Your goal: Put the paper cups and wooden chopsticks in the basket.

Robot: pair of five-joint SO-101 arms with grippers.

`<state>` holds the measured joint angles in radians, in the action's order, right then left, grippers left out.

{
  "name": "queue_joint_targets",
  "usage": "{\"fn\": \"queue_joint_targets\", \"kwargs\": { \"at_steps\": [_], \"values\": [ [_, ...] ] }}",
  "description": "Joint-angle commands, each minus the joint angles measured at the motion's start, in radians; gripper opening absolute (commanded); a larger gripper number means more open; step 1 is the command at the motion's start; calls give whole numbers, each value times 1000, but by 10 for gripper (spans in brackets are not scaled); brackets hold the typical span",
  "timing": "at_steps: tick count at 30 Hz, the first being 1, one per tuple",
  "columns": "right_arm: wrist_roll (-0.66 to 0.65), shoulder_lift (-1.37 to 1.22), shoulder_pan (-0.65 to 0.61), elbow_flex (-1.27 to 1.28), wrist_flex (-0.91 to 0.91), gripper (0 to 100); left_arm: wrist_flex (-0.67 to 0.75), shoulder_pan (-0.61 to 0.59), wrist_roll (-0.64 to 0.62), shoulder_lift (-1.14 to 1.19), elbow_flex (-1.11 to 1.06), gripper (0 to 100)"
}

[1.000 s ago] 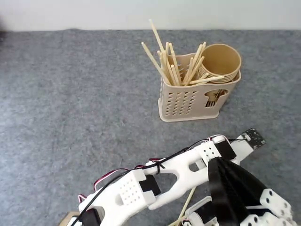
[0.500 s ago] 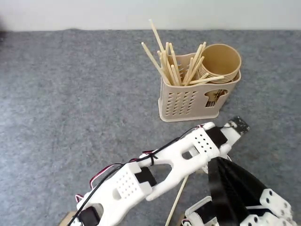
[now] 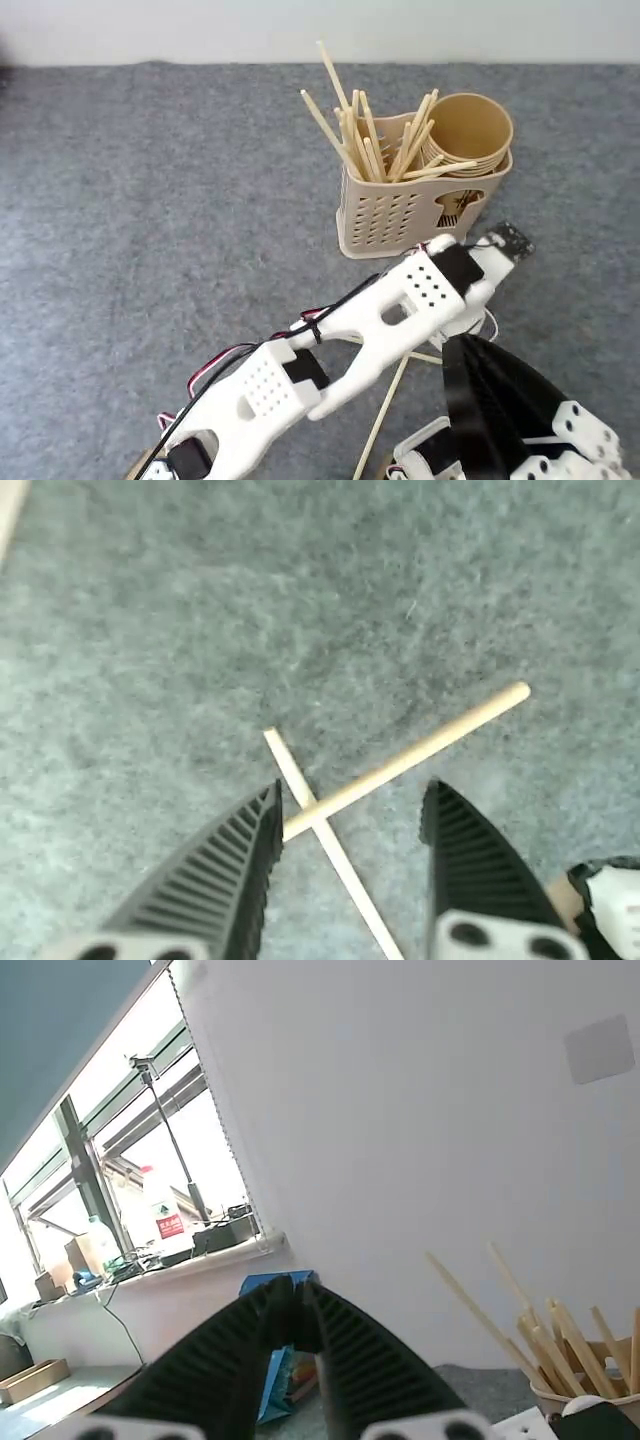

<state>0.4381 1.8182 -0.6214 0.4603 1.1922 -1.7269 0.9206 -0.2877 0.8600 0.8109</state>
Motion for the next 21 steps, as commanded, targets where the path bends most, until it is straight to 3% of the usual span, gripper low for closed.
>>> {"fn": "queue_joint_targets", "kwargs": {
  "at_steps": [1,15,21],
  "values": [
    [6,-4,-7,-28,30,8,-26,-37,-9,-12,41,211],
    [6,-4,-7,-28,41,8,-26,-60,-8,-14,-102,217],
    [6,-4,-7,-28,41,9,-2,-60,-8,-12,-183,281]
  ]
}}
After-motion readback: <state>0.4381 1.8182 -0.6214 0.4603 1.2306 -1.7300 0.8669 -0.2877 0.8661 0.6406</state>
